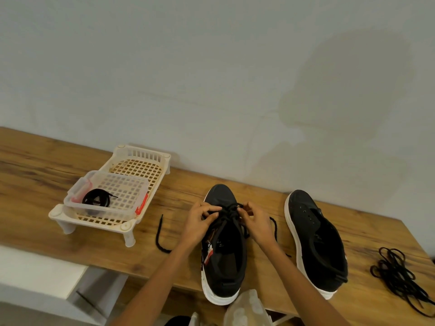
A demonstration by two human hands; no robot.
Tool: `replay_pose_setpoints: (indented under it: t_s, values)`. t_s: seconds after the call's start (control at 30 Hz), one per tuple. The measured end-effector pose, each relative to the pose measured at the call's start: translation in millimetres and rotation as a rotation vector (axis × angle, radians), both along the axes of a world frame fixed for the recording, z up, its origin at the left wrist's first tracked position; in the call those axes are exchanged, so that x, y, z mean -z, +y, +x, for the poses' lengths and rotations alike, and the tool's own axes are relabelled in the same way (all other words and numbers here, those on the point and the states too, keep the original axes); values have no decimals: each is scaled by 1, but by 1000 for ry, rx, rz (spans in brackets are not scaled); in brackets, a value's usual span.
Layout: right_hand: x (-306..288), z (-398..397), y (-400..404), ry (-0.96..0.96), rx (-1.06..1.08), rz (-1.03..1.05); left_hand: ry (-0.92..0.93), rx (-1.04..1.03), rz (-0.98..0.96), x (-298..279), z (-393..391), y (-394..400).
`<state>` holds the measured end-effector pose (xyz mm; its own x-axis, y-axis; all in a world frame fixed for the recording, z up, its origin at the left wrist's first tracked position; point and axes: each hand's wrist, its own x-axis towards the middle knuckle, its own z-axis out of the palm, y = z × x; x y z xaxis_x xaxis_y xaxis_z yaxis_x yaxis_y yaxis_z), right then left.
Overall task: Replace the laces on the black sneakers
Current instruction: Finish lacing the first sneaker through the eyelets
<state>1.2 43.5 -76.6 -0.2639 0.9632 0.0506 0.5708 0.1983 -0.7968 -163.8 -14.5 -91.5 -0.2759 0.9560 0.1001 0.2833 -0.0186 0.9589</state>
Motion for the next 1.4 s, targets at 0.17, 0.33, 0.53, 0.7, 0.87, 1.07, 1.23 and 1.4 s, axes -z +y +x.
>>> replay_pose_setpoints:
  t_s: [0.17, 0.33, 0.53, 0.7, 0.87, 1.07, 1.23, 1.4]
  values:
    - [-8, -5, -9, 105, 106, -122, 25, 48, -6, -2, -4, 0]
    - [-13, -6, -14, 94, 76, -81, 243, 16, 28, -5, -3, 8]
    - [-11, -5, -13, 58, 61, -46, 212, 83, 59, 4, -3, 5]
    - [-10, -3, -12, 25, 32, -42, 56, 36, 62, 12, 0, -3]
    - [-10, -3, -12, 3, 6, -29, 73, 73, 74, 6, -3, -2]
    - [-16, -3, -17, 32, -5, -34, 50, 51, 66, 8, -3, -1]
    - [-18, -4, -18, 22, -26, -47, -162, 47, 60, 12, -1, -9]
    - [-18, -4, -17, 14, -17, -45, 7, 70, 15, 11, -4, -7]
